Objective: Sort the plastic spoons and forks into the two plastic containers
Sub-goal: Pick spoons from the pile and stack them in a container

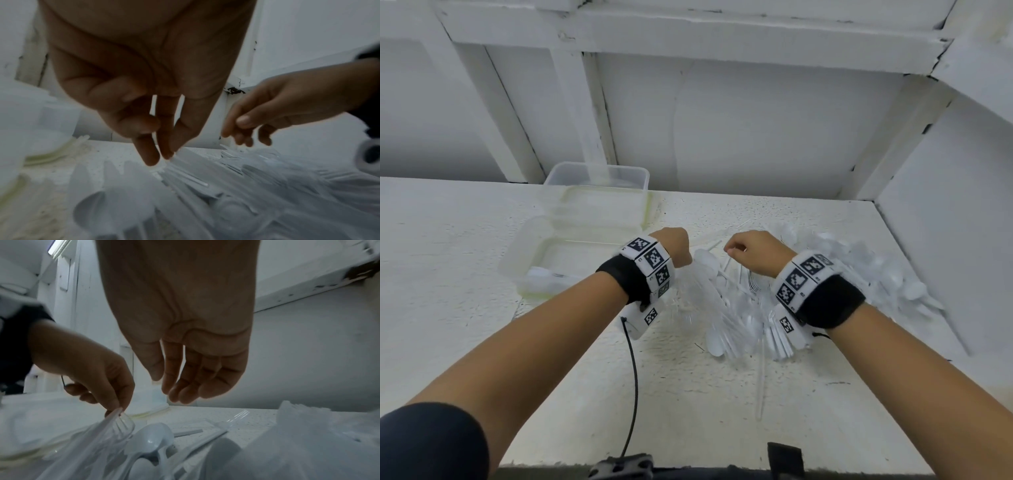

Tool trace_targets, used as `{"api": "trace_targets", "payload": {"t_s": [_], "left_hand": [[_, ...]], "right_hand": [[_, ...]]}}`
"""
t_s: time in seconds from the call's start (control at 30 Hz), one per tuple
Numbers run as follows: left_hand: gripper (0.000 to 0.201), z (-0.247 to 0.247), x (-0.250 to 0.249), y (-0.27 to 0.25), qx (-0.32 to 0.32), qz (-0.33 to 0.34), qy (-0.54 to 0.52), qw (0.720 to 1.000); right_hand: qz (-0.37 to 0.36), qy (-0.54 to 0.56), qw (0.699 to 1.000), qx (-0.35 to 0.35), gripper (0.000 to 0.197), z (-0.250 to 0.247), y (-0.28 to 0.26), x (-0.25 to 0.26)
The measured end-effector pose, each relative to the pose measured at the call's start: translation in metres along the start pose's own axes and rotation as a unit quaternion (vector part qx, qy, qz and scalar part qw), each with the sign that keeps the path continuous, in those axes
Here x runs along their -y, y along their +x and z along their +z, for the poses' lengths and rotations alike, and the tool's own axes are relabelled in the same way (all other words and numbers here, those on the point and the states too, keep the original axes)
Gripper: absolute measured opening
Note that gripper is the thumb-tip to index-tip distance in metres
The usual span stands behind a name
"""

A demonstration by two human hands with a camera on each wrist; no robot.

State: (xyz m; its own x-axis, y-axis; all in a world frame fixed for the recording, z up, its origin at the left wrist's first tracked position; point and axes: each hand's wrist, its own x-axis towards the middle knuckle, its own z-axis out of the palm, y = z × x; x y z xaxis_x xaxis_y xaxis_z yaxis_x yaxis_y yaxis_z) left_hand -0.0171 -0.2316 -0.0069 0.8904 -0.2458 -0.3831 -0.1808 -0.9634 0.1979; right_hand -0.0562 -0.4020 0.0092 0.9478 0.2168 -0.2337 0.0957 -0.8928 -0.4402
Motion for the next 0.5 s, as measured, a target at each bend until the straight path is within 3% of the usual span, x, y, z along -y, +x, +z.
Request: {"api": "trace_targets", "payload": {"t_s": [0.17, 0.33, 0.5], "left_hand": [[0.018, 0.008, 0.003, -0.007, 0.019, 0.007, -0.004, 1.000], [0.024, 0.011, 0.003, -0.013, 0.015, 0.018, -0.031, 0.999], [0.030, 0.009, 0.003, -0.012, -0.025, 0.017, -0.085, 0.996]], "right_hand": [[0.031, -0.097, 0.994, 0.050, 0.036, 0.022, 0.047, 0.011], [0.042, -0.147, 0.985, 0.076, 0.019, 0.038, 0.065, 0.013], [0.049, -0.069, 0.996, 0.027, 0.008, 0.027, 0.064, 0.006]]}}
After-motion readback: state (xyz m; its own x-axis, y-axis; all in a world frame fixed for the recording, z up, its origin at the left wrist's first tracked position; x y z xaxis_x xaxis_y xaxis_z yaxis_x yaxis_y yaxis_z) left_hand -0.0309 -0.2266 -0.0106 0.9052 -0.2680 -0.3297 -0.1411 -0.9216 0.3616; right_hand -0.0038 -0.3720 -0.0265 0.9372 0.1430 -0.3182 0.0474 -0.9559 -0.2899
